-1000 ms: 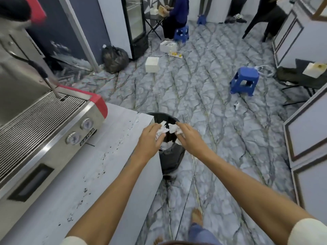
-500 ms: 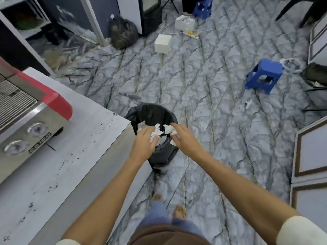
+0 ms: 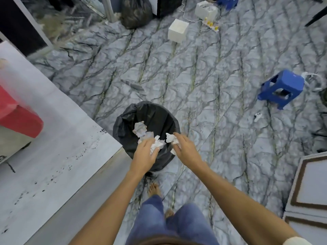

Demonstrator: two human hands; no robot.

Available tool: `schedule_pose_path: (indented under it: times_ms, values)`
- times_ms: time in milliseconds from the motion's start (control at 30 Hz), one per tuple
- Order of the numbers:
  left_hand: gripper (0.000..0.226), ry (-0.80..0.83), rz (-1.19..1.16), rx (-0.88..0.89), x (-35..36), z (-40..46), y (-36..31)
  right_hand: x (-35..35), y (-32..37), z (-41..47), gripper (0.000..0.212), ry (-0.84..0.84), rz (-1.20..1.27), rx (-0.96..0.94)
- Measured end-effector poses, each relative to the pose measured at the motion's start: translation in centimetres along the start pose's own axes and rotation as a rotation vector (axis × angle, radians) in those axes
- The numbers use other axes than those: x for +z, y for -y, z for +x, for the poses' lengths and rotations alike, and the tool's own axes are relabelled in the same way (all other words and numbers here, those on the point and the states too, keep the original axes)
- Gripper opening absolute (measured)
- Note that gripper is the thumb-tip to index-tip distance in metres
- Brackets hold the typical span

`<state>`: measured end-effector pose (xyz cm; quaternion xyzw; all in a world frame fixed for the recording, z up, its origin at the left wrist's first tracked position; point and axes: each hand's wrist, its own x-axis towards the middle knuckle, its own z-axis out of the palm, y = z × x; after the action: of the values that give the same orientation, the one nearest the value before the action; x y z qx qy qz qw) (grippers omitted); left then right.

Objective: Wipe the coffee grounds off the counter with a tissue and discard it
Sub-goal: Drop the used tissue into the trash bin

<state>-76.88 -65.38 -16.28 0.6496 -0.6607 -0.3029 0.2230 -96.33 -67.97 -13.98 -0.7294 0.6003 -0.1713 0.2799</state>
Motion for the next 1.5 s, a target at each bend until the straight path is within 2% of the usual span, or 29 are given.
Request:
schedule_pose_path:
  times_ms: [367,833,1133,1500]
  values:
    - [0.038,-0.009,-0.054,-0.28,5.0,5.1,4.7,6.1,-4.5,8.8,0.044,0.193,0.063,-0.037]
    - [0.041,-0.121,-0.091,-0.617,18.5,14.1,17.0,22.9,-16.8,20.2,0.043,0.347,0.04,-0.109]
    - [0.044,-0.122,-0.061,-0.657,22.1,16.0,22.3,28.3,-20.4,22.4,0.05,0.343,0.043,-0.11]
    - [0.046,-0.074,0.14,-0.617,21.4,14.4,19.7,24.8,-20.1,21.1,0.062,0.341,-0.168,-0.164]
